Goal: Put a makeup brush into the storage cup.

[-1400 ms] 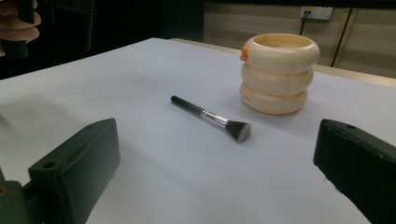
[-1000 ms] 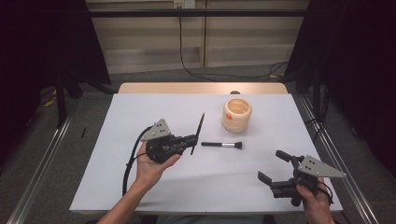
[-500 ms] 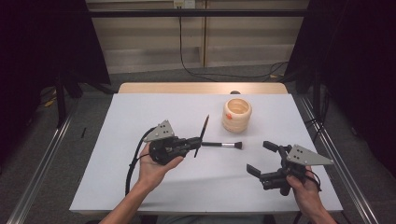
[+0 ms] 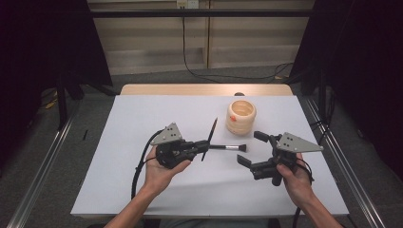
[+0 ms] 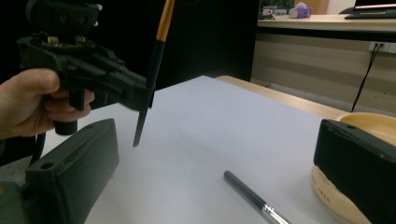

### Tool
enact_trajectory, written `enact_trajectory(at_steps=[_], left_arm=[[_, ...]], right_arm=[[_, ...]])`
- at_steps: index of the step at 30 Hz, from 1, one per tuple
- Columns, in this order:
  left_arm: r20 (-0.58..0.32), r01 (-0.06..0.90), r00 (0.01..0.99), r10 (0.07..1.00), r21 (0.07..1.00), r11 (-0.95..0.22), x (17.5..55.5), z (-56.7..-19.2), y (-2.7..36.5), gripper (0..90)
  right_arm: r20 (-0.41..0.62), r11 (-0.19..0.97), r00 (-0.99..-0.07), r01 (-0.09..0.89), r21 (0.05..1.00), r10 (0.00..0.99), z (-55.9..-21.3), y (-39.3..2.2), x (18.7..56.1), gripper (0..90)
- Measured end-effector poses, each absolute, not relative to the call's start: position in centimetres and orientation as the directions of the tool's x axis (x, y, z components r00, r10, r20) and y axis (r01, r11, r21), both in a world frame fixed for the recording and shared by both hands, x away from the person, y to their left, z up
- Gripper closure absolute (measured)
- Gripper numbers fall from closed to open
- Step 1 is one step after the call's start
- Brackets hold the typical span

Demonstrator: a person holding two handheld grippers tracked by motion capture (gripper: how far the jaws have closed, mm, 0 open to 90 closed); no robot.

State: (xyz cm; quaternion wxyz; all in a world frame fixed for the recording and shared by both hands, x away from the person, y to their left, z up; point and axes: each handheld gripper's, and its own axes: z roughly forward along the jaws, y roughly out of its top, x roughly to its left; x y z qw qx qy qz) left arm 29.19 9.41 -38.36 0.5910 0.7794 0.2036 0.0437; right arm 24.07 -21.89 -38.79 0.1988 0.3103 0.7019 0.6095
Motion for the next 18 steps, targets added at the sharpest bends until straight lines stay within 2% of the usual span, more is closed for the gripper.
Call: enact_trajectory(at_steps=[9, 18], left_arm=[[-0.17, 0.256, 0.916, 0.363, 0.945, -0.205, 29.0, -38.0, 9.3, 84.7], [-0.174, 0.262, 0.916, 0.361, 0.942, -0.209, 29.1, -38.2, 8.7, 84.7]], right_arm=[[0.066, 0.062, -0.727, 0.148, 0.987, 0.684, -37.7, -19.7, 25.5, 0.0], [0.079, 0.057, -0.753, 0.152, 0.987, 0.653, -36.5, -18.0, 26.4, 1.7]])
